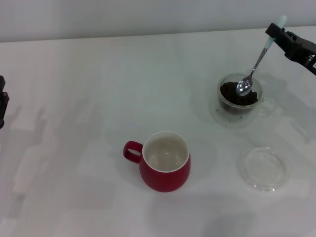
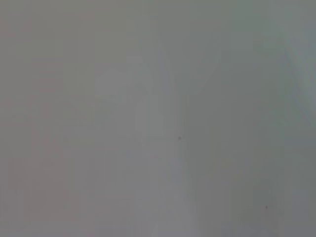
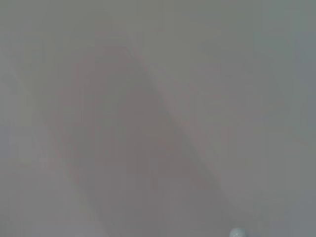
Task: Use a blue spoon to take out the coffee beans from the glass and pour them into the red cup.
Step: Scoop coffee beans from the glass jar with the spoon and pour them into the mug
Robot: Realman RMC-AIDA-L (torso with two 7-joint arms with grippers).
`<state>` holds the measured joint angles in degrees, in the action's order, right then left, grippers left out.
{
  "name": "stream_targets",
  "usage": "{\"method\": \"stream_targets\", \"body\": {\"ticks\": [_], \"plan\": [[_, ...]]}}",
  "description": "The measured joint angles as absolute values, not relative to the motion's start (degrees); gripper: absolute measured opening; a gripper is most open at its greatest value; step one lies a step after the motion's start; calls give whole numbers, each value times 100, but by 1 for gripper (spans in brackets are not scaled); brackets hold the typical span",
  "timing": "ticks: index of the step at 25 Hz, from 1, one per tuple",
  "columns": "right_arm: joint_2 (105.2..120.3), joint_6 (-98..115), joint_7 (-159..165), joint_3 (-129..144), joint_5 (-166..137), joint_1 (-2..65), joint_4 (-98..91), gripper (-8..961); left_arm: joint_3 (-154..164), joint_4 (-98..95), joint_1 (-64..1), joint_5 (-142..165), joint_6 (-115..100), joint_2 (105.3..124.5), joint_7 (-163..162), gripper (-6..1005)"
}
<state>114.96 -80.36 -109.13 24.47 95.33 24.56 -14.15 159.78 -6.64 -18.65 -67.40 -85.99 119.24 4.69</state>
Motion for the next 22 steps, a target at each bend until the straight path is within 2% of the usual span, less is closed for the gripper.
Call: {"method": "stream_targets", "body": {"ticks": [22], "plan": [[11513, -7305, -11811, 2443, 9624, 2556, -1477, 148, 15934, -561, -2018, -6779, -8586, 11900, 499, 563]]}}
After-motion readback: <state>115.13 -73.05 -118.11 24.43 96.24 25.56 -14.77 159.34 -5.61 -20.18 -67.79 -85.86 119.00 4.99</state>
